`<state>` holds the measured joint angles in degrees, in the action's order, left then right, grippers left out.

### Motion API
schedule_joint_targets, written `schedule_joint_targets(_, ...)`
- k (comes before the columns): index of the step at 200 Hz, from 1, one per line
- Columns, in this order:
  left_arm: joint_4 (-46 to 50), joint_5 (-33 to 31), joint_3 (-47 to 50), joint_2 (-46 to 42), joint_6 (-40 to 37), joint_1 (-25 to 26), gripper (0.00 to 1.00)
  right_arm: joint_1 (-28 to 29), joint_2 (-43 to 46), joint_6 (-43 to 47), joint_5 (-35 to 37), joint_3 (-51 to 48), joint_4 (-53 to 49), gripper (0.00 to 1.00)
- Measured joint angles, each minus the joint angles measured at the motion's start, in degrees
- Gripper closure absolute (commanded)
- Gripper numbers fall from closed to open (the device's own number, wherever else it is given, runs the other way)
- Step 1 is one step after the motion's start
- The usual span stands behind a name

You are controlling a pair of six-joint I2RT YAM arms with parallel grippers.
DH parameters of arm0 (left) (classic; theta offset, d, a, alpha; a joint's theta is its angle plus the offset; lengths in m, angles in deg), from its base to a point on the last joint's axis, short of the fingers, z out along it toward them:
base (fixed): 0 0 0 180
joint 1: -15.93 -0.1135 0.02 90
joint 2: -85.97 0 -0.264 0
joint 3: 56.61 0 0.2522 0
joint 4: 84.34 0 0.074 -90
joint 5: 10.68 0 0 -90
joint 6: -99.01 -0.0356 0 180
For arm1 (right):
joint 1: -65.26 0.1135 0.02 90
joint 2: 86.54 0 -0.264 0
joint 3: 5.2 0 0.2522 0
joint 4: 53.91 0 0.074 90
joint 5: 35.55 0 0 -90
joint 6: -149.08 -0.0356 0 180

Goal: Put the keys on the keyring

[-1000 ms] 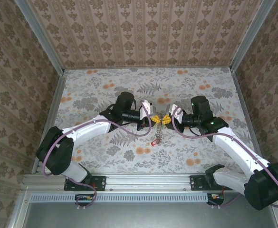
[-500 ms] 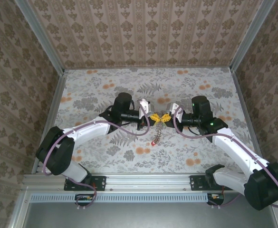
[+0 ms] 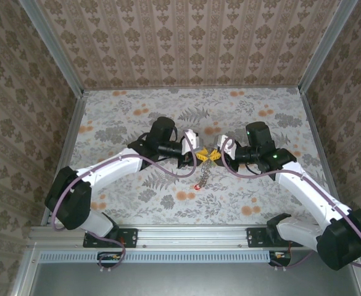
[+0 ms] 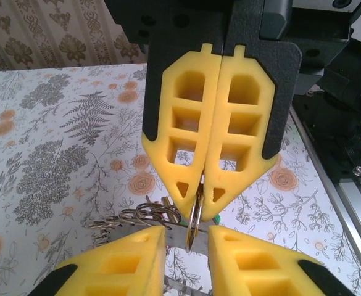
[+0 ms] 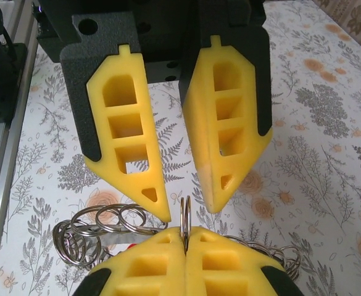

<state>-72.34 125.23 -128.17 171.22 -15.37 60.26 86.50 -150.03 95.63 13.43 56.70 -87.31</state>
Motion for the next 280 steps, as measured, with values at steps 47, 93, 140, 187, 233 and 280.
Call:
schedule_joint_targets(47, 4.7, -1.4, -2.1, 0.3, -3.2, 1.2, 0.79, 0.6, 0.0, 0.9, 0.4, 0.7, -1.8, 1.0)
schedule_joint_targets(93, 7.6, -2.4, -3.5, 0.5, -5.0, 1.7, 0.92, 0.6, 0.0, 1.0, 0.8, 0.7, -2.1, 1.0)
schedule_joint_targets(140, 7.2, -2.5, -3.5, 0.5, -5.0, 1.7, 1.0, 0.7, 0.9, 0.8, 1.1, -0.1, -1.5, 0.94)
schedule_joint_targets(187, -2.5, 0.8, 1.2, 0.5, 1.2, 0.2, 1.0, -0.1, 2.7, -2.4, 0.1, -5.0, 7.0, 0.88)
schedule_joint_targets(233, -9.4, 3.0, 4.2, 0.5, 6.8, -1.1, 1.0, -0.8, 2.8, -6.8, -1.3, -9.1, 16.5, 0.87)
schedule_joint_targets(280, -14.6, 4.0, 5.4, 0.5, 9.9, -1.7, 1.0, -1.8, 2.8, -8.9, -2.0, -10.1, 20.4, 0.83)
